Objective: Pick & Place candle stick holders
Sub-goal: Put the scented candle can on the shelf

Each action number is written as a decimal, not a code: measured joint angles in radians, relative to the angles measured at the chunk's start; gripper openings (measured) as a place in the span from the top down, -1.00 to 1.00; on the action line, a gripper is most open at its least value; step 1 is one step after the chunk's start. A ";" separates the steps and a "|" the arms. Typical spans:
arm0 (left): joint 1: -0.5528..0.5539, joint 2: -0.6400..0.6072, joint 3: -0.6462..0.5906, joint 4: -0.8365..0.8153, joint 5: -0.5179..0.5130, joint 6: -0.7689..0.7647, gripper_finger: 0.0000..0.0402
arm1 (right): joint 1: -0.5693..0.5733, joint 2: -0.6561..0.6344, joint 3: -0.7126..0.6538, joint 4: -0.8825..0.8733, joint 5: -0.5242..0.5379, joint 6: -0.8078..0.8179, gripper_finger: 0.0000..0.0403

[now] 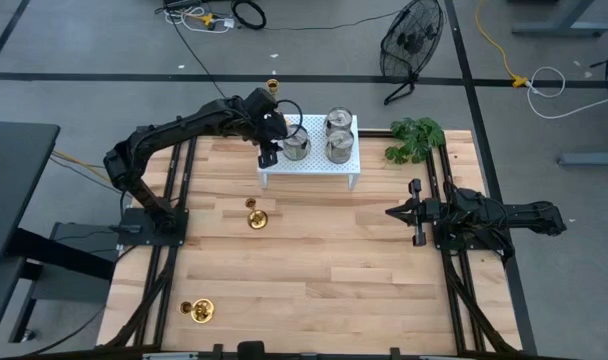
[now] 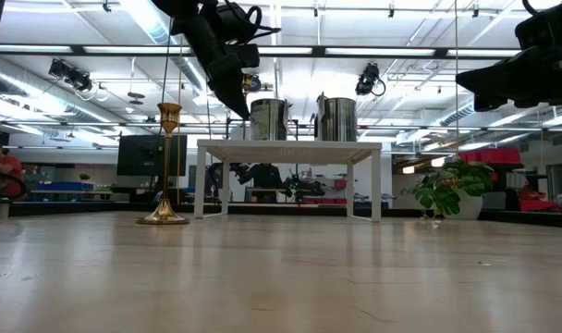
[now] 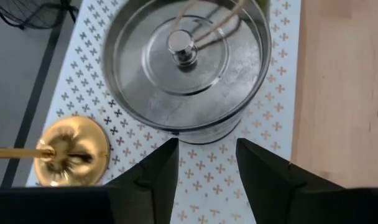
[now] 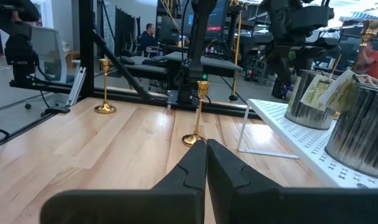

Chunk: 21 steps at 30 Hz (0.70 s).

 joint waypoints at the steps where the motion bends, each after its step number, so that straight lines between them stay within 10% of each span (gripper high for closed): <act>1: -0.001 0.000 0.000 0.009 0.000 0.000 0.18 | 0.000 0.000 0.000 0.000 0.000 0.000 0.91; 21: -0.019 0.000 0.000 -0.023 0.077 -0.091 0.54 | 0.000 0.000 0.000 0.000 0.000 0.000 0.91</act>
